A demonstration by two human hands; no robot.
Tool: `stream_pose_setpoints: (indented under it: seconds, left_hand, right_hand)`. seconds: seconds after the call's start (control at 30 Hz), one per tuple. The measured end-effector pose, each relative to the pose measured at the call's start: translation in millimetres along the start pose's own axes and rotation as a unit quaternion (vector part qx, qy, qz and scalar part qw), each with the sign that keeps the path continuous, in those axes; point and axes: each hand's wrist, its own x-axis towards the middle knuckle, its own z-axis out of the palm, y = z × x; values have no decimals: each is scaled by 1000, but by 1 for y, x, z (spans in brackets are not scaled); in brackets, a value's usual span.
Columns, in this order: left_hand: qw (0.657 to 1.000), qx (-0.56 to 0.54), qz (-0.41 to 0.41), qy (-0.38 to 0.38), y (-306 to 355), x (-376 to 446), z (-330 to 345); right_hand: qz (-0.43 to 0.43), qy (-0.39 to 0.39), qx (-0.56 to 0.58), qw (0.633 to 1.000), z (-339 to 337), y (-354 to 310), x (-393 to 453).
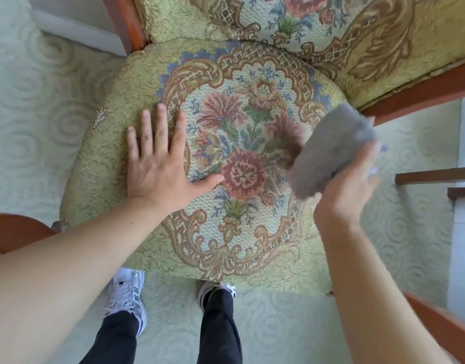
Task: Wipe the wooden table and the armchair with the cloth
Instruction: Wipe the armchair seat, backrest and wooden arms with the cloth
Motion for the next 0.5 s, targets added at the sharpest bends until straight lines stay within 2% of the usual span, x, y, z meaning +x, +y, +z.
stream_pose_setpoints:
  seconds: [0.07,0.17,0.2,0.23,0.3,0.37,0.5]
  left_hand:
    - [1000,-7,2,6,8,1,0]
    - [1000,-10,5,10,9,2,2]
    - [1000,-7,5,9,9,2,2]
    - [1000,-3,6,8,9,2,2]
    - [1000,0,6,3,9,2,1]
    - [1000,6,4,1,9,3,1]
    - [1000,8,3,-6,9,2,-2]
  right_hand:
    - [-15,10,20,1000,25,-21,21]
    - [-134,-67,-110,983,74,-16,33]
    - [-161,-115,-197,960,90,-7,33]
    - [-177,-160,-303,923,104,3,30]
    - [-222,-193,-455,840,118,22,28]
    - [-268,-217,-490,800,115,31,26]
    - [-361,-298,-470,748,76,46,12]
